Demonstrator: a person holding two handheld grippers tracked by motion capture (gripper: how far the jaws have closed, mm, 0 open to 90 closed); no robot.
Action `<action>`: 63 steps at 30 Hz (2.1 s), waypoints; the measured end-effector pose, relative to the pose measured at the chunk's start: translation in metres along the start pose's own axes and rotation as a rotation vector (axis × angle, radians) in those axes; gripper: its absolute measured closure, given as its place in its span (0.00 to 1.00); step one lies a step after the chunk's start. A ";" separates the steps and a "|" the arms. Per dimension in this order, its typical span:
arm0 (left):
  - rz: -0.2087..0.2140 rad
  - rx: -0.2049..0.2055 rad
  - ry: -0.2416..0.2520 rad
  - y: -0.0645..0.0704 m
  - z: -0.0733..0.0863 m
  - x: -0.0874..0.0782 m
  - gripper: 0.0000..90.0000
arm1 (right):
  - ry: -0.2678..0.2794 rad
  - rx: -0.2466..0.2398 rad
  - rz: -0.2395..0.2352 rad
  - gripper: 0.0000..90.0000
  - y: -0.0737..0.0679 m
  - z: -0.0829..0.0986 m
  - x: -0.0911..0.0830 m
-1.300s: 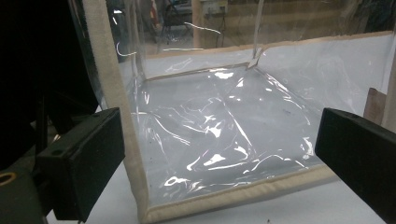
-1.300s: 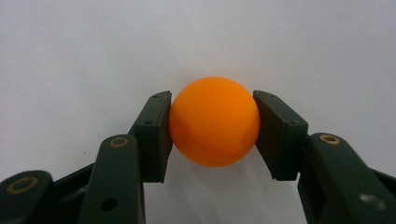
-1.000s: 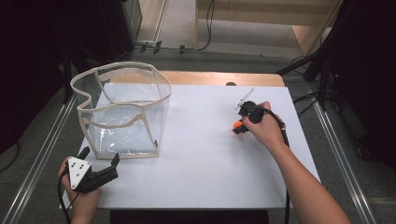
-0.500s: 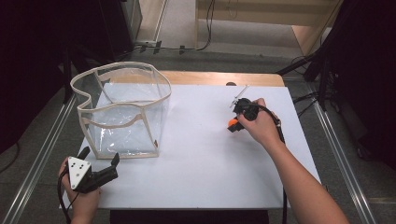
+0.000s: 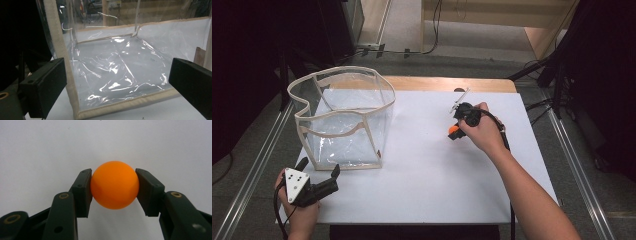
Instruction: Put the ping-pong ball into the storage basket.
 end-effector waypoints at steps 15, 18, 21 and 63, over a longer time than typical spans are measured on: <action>-0.008 0.001 0.002 -0.001 0.000 -0.001 0.02 | 0.007 -0.036 -0.022 0.53 -0.009 -0.018 -0.003; -0.007 0.003 0.003 0.000 0.000 -0.001 0.02 | 0.014 -0.044 -0.026 0.53 -0.011 -0.022 -0.005; -0.007 0.003 0.003 0.000 0.000 0.000 0.02 | 0.018 -0.038 -0.027 0.53 -0.013 -0.025 -0.006; -0.008 0.015 0.001 0.001 0.000 0.000 0.02 | 0.033 -0.136 -0.030 0.53 -0.033 -0.079 -0.039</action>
Point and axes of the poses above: each handheld gripper's, and its own axes: x roughly forward along the jaws, z roughly out of its underside, y roughly to its right, the point moved 10 cm from there along x, roughly forward along the jaws, and after that the axes turned 3 degrees about -x, right-handed, at the moved point
